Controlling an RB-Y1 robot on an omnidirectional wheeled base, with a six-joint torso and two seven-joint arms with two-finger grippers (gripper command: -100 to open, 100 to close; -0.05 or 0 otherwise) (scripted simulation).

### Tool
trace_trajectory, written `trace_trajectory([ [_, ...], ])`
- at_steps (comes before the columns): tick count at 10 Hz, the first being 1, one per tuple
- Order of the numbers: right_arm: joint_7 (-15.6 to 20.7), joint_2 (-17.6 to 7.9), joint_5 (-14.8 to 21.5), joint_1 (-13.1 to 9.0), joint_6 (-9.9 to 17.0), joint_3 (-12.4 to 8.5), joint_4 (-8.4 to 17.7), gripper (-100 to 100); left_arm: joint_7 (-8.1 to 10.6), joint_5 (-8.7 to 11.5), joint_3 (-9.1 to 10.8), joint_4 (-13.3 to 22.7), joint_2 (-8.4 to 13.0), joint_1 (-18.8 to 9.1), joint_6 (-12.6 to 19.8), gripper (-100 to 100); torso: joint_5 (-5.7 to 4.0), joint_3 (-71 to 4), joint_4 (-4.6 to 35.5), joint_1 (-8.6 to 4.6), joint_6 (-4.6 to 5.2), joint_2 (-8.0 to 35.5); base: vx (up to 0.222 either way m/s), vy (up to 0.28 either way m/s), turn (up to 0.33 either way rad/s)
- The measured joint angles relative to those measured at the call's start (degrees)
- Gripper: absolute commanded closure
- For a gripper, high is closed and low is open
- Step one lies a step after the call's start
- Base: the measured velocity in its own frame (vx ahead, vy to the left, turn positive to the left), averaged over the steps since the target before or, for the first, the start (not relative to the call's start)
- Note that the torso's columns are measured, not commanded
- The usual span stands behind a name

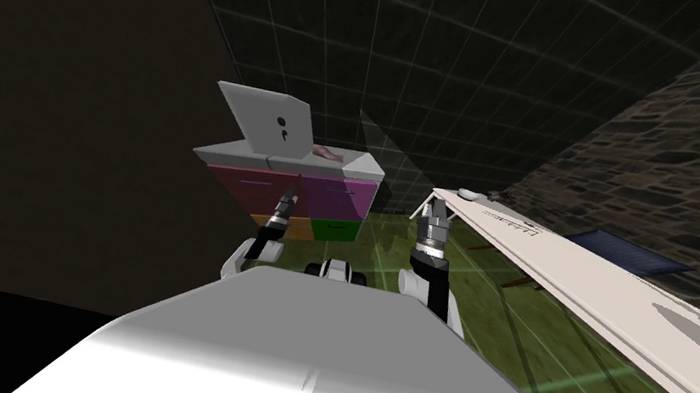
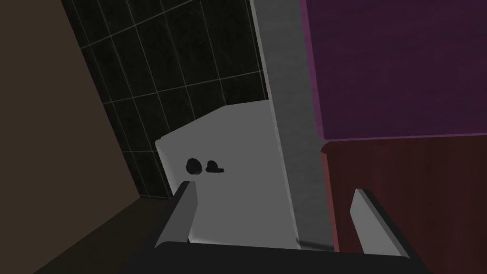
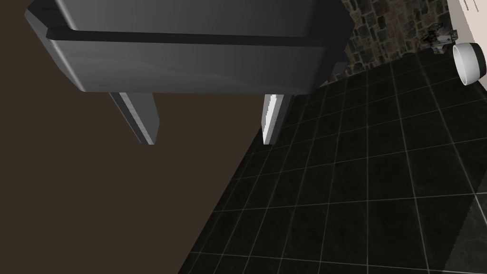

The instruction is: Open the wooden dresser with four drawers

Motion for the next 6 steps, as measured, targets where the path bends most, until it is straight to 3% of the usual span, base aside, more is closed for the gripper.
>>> trace_trajectory([
  [2,0.00,0.01,0.00,0.01,0.00,0.00,-0.01,0,-0.28,0.12,0.29,3.01,-0.59,-0.94,0.73,-100,-0.03,-0.24,-0.11,-0.10,0.00,-0.37,0.180,-0.165,0.003],
  [6,0.00,0.00,0.00,0.00,0.00,0.00,0.00,0,-0.82,0.16,0.55,7.62,-3.25,-2.56,1.58,-100,0.05,0.01,0.01,0.17,0.00,0.00,0.108,-0.116,-0.001],
])
